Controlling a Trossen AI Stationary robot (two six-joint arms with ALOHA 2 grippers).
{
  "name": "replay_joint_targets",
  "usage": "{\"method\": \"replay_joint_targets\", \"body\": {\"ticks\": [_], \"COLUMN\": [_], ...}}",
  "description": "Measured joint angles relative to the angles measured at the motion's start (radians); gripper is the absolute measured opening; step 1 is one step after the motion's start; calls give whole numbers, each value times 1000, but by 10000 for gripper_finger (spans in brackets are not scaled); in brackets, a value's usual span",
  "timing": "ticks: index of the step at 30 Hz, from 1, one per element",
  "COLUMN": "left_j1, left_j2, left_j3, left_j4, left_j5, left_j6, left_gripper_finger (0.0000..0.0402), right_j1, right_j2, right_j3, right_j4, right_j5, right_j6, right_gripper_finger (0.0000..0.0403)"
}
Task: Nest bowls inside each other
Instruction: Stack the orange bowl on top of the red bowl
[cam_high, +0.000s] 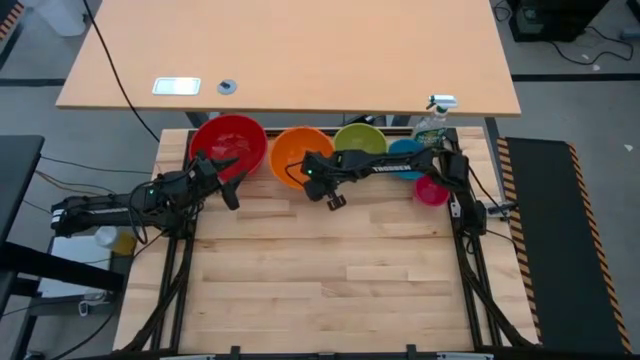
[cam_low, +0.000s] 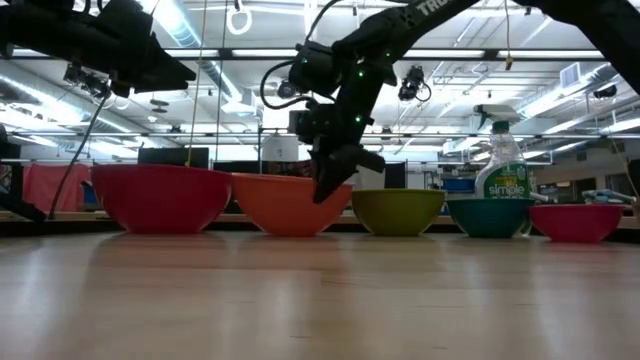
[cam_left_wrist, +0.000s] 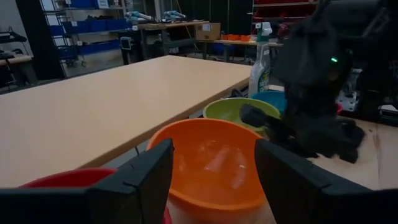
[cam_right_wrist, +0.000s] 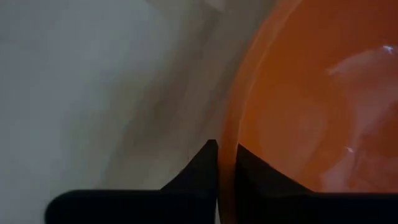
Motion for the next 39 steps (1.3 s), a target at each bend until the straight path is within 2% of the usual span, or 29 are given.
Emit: {"method": "replay_joint_targets", "body": {"ticks": [3,14,20,25,31,36,39], "left_j1": [0,-2,-5,-20,-35,-61,-79], "left_j2": [0,0,-3,-10,-59,-131,-165], "left_j3": [0,14,117,132,132,133,134], "left_j4": [0,42,-7,-49,-76,-116,-125], "left_j5": [24,46,87,51,6,-21,-23], "left_j6": [-11,-66,-55,-35,-14,-10,-13], "left_gripper_finger": [228,228,228,228,228,228,228], "right_j1": [29,131,132,133,111,87,74], "right_j2": [-5,-33,-48,-49,-33,19,81], "right_j3": [2,6,131,242,301,302,356], "right_j4": [-18,-83,-136,-179,-7,202,264], "right_j5": [-9,18,72,163,91,47,28], "right_j6": [0,-65,-24,-37,-116,-189,-229], "right_gripper_finger": [21,32,26,26,27,27,27]}}
